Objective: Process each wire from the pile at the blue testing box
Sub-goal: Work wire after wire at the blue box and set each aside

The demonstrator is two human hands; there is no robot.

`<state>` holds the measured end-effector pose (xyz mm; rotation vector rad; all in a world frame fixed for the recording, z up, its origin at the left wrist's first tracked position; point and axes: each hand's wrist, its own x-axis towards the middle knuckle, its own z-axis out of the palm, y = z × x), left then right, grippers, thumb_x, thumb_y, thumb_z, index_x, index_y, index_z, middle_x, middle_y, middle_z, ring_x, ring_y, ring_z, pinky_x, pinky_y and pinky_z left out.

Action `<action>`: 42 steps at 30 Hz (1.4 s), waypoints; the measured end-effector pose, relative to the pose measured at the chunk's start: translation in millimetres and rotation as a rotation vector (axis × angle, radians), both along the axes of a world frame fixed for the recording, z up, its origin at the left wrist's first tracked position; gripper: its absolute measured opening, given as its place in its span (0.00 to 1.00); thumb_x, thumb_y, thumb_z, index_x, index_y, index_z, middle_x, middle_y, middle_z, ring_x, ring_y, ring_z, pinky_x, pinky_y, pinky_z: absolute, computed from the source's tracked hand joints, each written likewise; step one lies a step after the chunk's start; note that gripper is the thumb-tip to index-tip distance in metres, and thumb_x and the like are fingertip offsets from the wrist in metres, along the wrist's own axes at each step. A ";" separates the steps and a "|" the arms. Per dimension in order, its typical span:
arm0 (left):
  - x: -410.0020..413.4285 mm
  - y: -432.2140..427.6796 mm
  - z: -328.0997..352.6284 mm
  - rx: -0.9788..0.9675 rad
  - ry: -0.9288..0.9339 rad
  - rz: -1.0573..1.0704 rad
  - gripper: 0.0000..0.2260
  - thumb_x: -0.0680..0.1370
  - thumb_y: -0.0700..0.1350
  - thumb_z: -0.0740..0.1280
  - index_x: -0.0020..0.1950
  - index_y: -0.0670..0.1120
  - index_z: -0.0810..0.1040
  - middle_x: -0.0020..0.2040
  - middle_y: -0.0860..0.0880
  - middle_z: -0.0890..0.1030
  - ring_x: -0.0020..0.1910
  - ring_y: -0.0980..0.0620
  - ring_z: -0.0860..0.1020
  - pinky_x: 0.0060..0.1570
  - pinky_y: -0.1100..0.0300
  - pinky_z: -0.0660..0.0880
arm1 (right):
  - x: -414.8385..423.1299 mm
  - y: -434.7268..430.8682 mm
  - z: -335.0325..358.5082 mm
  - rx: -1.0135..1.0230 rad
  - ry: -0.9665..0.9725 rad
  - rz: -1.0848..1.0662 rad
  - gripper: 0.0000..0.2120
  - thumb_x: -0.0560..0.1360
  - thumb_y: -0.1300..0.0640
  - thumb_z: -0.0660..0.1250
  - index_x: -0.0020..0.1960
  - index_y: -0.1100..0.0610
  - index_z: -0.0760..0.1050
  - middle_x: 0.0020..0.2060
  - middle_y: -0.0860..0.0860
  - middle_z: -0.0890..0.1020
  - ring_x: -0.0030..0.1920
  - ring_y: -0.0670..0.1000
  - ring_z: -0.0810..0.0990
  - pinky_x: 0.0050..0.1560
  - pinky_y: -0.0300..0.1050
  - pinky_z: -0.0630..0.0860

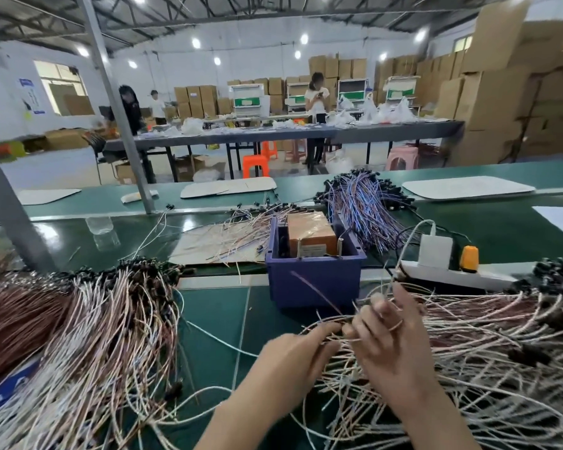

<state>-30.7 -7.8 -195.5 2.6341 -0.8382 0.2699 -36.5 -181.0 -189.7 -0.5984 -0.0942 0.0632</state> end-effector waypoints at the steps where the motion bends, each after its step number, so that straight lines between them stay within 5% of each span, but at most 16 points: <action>1: 1.8 -1.5 -2.5 -0.010 -0.032 0.012 0.18 0.85 0.59 0.52 0.75 0.60 0.62 0.54 0.50 0.85 0.50 0.47 0.82 0.48 0.53 0.75 | 2.2 1.4 -0.7 -0.042 0.009 0.003 0.20 0.80 0.41 0.65 0.42 0.57 0.81 0.23 0.49 0.65 0.23 0.47 0.62 0.32 0.43 0.73; 5: 7.7 3.1 -7.6 0.051 -0.398 0.066 0.15 0.82 0.55 0.57 0.57 0.56 0.82 0.48 0.56 0.84 0.46 0.52 0.82 0.49 0.57 0.73 | 5.4 11.9 -4.9 -0.283 0.064 -0.058 0.18 0.78 0.45 0.65 0.60 0.55 0.82 0.35 0.53 0.78 0.22 0.45 0.61 0.24 0.40 0.68; 9: 11.8 10.6 -12.2 -0.077 -0.494 0.222 0.08 0.79 0.56 0.66 0.52 0.56 0.83 0.46 0.52 0.76 0.49 0.48 0.73 0.54 0.53 0.68 | 4.9 22.0 -9.8 -0.690 0.082 -0.160 0.11 0.83 0.52 0.64 0.61 0.46 0.81 0.52 0.61 0.84 0.25 0.43 0.70 0.31 0.40 0.76; 12: 10.6 12.8 -7.4 -0.072 -0.524 0.342 0.11 0.80 0.58 0.62 0.51 0.56 0.82 0.41 0.54 0.73 0.43 0.50 0.71 0.49 0.54 0.66 | 0.8 27.5 -12.0 -0.987 -0.049 -0.177 0.10 0.82 0.52 0.65 0.57 0.41 0.82 0.50 0.44 0.87 0.35 0.40 0.82 0.37 0.38 0.79; 16: 6.9 14.0 -5.2 -0.128 -0.362 0.367 0.09 0.81 0.54 0.67 0.57 0.55 0.83 0.45 0.57 0.83 0.45 0.53 0.79 0.49 0.55 0.75 | -0.9 33.2 -14.0 -1.141 -0.082 -0.201 0.10 0.80 0.53 0.69 0.58 0.41 0.83 0.49 0.37 0.86 0.42 0.39 0.82 0.49 0.40 0.80; 19: 6.6 7.2 -1.0 -0.758 0.132 0.351 0.11 0.83 0.48 0.65 0.64 0.54 0.78 0.55 0.59 0.84 0.57 0.61 0.80 0.60 0.58 0.75 | -2.9 36.3 -14.1 -1.180 -0.067 -0.214 0.11 0.80 0.55 0.69 0.57 0.39 0.82 0.46 0.38 0.86 0.37 0.38 0.81 0.42 0.38 0.76; 22: 10.9 8.7 12.9 -1.431 0.436 0.287 0.05 0.85 0.42 0.60 0.60 0.47 0.72 0.54 0.52 0.86 0.56 0.55 0.83 0.56 0.54 0.76 | -4.1 37.4 -15.9 -1.178 -0.070 -0.225 0.11 0.79 0.55 0.70 0.53 0.38 0.83 0.40 0.44 0.87 0.28 0.43 0.75 0.33 0.41 0.74; 26: 20.4 24.9 13.7 -1.735 0.528 0.249 0.03 0.84 0.42 0.60 0.53 0.47 0.72 0.45 0.47 0.86 0.48 0.51 0.84 0.50 0.53 0.76 | -4.1 36.7 -15.9 -1.172 -0.069 -0.234 0.09 0.79 0.54 0.70 0.51 0.39 0.83 0.41 0.40 0.87 0.30 0.45 0.80 0.35 0.39 0.79; 34: 25.1 35.0 6.1 -1.880 0.584 0.327 0.09 0.83 0.48 0.63 0.46 0.47 0.77 0.31 0.51 0.75 0.31 0.53 0.77 0.43 0.56 0.77 | -6.6 37.5 -15.2 -1.142 -0.072 -0.341 0.10 0.80 0.55 0.69 0.54 0.40 0.81 0.42 0.37 0.86 0.30 0.47 0.82 0.33 0.35 0.78; 39: 12.9 24.5 3.3 -1.367 0.260 0.368 0.06 0.82 0.46 0.64 0.48 0.53 0.81 0.27 0.54 0.68 0.27 0.56 0.64 0.31 0.61 0.67 | -6.6 35.8 -7.0 -0.919 -0.012 -0.630 0.16 0.81 0.54 0.66 0.63 0.36 0.70 0.46 0.36 0.85 0.29 0.49 0.82 0.28 0.37 0.77; 42: 4.0 9.2 -0.3 -1.202 0.202 0.329 0.10 0.82 0.45 0.63 0.55 0.59 0.81 0.26 0.57 0.67 0.25 0.58 0.61 0.23 0.65 0.60 | 2.4 38.9 -1.8 -0.788 0.060 -0.742 0.13 0.82 0.55 0.65 0.59 0.38 0.71 0.47 0.38 0.85 0.27 0.49 0.80 0.25 0.39 0.76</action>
